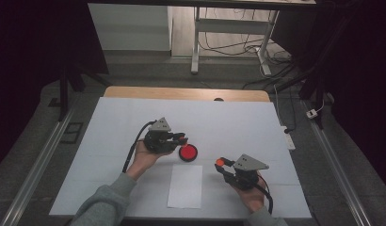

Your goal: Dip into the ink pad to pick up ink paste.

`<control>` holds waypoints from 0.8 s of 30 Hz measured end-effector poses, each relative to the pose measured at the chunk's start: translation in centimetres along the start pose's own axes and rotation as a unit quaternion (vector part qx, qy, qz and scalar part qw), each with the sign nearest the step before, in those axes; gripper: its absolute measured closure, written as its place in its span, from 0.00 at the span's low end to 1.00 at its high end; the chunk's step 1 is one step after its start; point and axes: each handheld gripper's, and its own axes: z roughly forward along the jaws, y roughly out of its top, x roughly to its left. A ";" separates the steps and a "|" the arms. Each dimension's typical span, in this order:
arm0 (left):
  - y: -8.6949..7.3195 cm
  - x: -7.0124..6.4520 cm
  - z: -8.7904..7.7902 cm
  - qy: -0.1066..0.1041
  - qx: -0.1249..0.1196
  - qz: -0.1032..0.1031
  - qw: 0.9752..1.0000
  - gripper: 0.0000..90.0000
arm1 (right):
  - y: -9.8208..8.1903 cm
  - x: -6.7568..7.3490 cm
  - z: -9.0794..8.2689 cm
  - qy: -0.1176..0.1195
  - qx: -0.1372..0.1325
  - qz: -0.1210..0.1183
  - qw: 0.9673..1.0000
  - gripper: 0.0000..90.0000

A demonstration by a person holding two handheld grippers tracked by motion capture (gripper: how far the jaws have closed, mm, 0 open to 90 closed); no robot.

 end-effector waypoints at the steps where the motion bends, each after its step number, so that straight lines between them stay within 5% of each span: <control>1: 0.0 0.0 0.1 0.000 0.001 0.000 1.000 0.81 | 0.0 0.0 -0.1 -0.002 0.001 0.001 1.000 0.72; 24: -0.6 0.7 3.3 -0.002 0.047 0.018 0.999 0.81 | -0.4 0.1 -0.5 -0.010 0.012 -0.003 1.000 0.72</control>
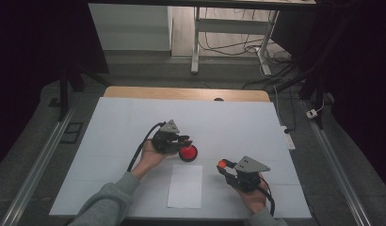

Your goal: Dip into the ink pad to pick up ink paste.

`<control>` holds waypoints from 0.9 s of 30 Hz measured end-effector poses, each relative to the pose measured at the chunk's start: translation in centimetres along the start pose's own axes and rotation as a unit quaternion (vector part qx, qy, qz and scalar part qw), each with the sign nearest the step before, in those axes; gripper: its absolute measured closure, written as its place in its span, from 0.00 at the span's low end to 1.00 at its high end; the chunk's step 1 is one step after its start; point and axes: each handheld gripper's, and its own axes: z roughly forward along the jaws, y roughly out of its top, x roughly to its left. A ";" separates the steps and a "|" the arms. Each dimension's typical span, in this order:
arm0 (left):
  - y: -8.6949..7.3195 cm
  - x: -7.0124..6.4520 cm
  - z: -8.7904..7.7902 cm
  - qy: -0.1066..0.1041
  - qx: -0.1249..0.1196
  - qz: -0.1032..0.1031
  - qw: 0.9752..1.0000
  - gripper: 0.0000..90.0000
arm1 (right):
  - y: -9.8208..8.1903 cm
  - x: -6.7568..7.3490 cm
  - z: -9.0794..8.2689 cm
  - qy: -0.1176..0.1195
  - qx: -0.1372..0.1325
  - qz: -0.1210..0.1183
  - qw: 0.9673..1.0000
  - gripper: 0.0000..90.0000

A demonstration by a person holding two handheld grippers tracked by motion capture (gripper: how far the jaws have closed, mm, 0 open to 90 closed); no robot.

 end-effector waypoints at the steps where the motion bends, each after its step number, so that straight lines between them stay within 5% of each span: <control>1: 0.0 0.0 0.1 -0.001 0.002 0.001 1.000 0.81 | 0.0 0.0 0.0 0.000 0.000 0.000 1.000 0.72; 27: -1.0 -0.1 1.6 0.002 0.028 0.004 1.000 0.81 | 0.0 0.1 0.1 -0.001 0.005 -0.004 1.000 0.71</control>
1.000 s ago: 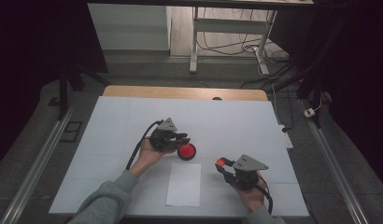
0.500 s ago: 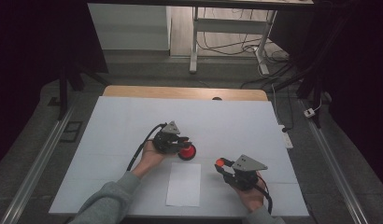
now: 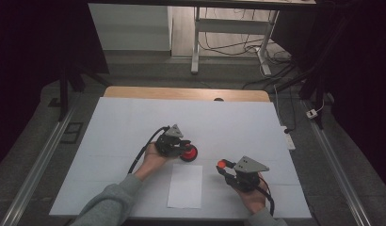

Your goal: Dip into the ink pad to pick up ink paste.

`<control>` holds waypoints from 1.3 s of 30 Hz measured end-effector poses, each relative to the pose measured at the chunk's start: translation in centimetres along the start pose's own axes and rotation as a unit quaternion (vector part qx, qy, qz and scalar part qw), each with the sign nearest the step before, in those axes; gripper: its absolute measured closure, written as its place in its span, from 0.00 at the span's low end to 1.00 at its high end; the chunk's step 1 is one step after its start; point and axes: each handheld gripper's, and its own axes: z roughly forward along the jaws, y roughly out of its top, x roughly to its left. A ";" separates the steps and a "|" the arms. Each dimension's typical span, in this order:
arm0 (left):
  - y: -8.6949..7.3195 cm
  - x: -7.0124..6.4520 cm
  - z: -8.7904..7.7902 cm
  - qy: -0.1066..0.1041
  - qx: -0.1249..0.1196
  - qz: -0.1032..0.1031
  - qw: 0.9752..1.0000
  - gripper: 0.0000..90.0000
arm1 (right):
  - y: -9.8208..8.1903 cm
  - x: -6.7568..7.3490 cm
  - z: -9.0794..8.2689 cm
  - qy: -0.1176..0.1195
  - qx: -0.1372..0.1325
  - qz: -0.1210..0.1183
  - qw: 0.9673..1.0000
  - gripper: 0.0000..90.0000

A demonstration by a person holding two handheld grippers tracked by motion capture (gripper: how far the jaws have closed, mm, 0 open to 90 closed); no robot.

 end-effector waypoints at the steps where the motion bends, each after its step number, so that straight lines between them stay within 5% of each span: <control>1: 0.0 0.0 0.0 0.000 0.001 0.000 1.000 0.81 | 0.0 0.0 0.0 0.002 -0.001 0.001 1.000 0.71; 39: -0.8 -0.4 0.8 0.024 0.004 0.009 1.000 0.81 | -0.1 0.0 0.1 0.007 -0.003 0.001 1.000 0.71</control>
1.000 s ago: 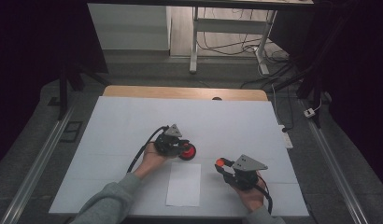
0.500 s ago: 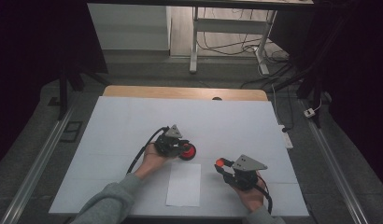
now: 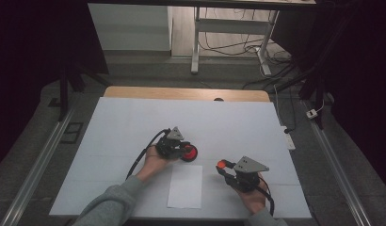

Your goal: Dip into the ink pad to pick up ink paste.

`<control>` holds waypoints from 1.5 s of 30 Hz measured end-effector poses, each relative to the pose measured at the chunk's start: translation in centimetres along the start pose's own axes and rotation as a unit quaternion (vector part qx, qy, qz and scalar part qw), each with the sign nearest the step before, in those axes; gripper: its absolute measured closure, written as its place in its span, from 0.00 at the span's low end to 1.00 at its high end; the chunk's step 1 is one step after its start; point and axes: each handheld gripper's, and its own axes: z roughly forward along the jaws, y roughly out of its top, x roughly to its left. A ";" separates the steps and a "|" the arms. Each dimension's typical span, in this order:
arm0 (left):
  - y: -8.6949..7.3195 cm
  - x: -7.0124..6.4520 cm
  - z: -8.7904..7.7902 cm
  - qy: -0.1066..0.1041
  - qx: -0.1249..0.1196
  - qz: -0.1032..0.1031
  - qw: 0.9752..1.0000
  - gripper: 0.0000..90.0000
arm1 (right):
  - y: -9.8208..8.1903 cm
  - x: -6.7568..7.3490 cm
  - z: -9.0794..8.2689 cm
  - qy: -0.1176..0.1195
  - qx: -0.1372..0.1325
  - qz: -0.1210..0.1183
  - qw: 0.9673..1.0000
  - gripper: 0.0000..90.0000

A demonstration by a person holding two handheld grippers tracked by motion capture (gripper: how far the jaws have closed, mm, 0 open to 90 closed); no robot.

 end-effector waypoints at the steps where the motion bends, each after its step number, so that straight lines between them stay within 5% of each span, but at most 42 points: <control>1: 0.0 -0.1 0.0 0.003 -0.001 0.002 1.000 0.81 | 0.0 0.0 0.0 0.000 0.000 0.000 1.000 0.71; 14: -0.6 -0.7 0.0 0.021 -0.015 0.017 1.000 0.81 | 0.0 0.1 0.0 0.000 0.003 -0.001 1.000 0.71; 45: -0.7 -0.6 0.1 0.020 -0.017 0.016 1.000 0.81 | 0.1 0.2 0.1 0.001 0.004 -0.001 1.000 0.71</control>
